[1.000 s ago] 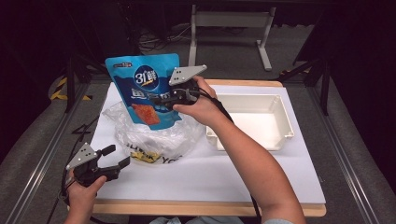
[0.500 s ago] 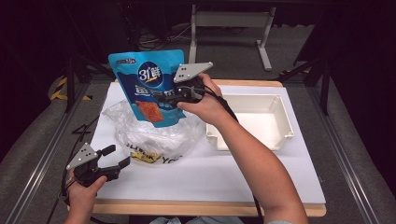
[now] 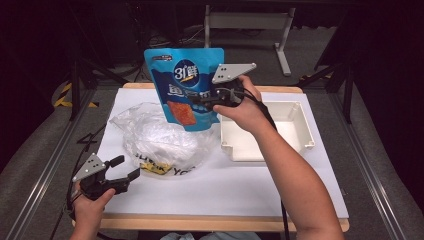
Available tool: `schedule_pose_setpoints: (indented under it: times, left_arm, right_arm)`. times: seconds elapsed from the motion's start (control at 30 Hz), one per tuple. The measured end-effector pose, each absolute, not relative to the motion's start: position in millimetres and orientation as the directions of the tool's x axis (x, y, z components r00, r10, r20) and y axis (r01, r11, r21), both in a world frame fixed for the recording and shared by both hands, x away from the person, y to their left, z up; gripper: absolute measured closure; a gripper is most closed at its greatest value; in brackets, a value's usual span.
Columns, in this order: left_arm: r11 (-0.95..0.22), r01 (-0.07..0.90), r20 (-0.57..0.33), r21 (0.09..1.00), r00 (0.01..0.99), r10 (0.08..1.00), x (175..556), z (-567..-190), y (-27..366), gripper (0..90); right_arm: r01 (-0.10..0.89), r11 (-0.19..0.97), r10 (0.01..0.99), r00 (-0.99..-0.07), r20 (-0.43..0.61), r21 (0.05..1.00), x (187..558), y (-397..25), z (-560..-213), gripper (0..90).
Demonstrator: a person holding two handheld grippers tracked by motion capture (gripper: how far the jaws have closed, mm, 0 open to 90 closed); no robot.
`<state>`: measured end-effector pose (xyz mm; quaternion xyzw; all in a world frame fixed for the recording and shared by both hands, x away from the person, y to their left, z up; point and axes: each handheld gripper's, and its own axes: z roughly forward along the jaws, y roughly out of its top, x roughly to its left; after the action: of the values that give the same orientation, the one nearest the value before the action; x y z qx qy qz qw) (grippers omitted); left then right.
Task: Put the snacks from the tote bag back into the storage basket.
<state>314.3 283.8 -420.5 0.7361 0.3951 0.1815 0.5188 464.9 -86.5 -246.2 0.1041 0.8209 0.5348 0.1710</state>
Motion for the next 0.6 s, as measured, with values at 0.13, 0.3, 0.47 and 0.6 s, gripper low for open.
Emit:
schedule_pose_setpoints:
  times: [0.13,0.3,0.47,0.6]
  left_arm:
    - [-0.150,0.395,-0.144,0.907,0.622,0.770,314.3,-420.9,283.4,23.3]
    - [-0.149,0.396,-0.143,0.906,0.619,0.772,313.9,-420.9,283.7,23.3]
    - [-0.150,0.398,-0.144,0.905,0.619,0.772,314.0,-421.1,283.3,23.3]
    - [-0.150,0.399,-0.144,0.905,0.618,0.773,314.2,-421.4,283.1,23.3]
  right_arm:
    - [-0.002,0.413,0.388,-0.904,-0.177,0.911,465.3,-108.6,-243.5,62.5]
    - [0.022,0.409,0.426,-0.889,-0.170,0.912,466.4,-131.2,-241.4,62.5]
    - [0.038,0.413,0.464,-0.869,-0.174,0.910,469.3,-152.0,-242.2,62.5]
    - [0.050,0.409,0.493,-0.852,-0.175,0.911,471.3,-167.2,-242.9,62.5]
